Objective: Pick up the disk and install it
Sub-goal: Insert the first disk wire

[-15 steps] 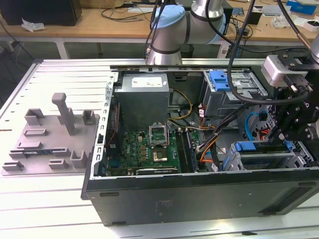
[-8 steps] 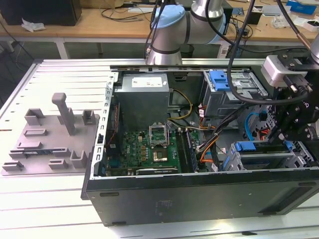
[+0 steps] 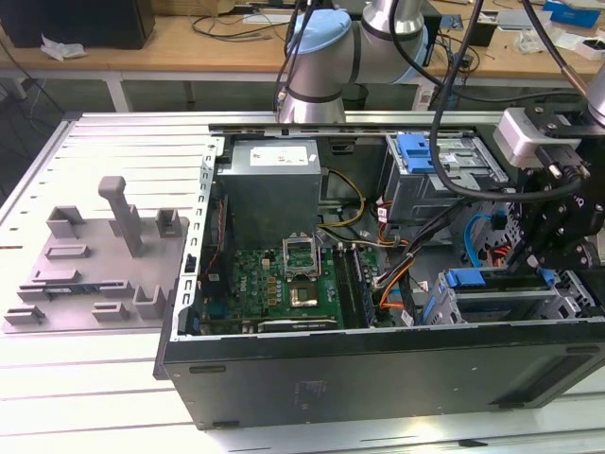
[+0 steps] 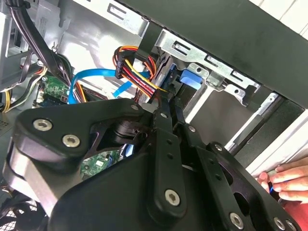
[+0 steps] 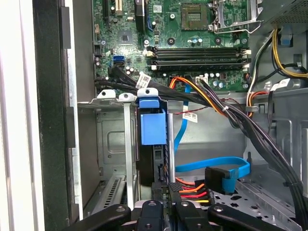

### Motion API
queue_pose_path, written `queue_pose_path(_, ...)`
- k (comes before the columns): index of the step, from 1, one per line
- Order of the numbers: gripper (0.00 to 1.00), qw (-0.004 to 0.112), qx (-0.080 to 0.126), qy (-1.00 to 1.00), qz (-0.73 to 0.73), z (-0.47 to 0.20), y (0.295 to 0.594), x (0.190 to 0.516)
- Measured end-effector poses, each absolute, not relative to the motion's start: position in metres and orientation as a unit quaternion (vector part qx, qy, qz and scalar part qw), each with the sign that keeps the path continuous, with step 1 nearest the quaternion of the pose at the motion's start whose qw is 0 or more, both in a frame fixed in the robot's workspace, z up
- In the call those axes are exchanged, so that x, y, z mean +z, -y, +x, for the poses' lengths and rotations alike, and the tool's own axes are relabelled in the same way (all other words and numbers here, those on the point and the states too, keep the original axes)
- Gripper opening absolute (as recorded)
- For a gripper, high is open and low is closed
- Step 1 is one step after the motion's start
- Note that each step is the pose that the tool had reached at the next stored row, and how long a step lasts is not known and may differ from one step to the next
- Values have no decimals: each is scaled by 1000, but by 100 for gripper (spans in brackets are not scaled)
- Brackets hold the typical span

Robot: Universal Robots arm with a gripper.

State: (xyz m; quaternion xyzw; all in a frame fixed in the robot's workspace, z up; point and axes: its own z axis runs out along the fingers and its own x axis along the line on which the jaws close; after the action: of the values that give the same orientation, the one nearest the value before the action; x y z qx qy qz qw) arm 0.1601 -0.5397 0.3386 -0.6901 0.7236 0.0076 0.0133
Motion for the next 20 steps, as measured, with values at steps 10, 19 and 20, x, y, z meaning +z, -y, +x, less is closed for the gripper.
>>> queue_pose_path(10, 16, 13, 8, -724, -690, 160, 540, 338)
queue_pose_path(19, 16, 13, 8, -724, -690, 160, 540, 337)
queue_pose_path(20, 16, 13, 8, -724, -690, 160, 540, 337)
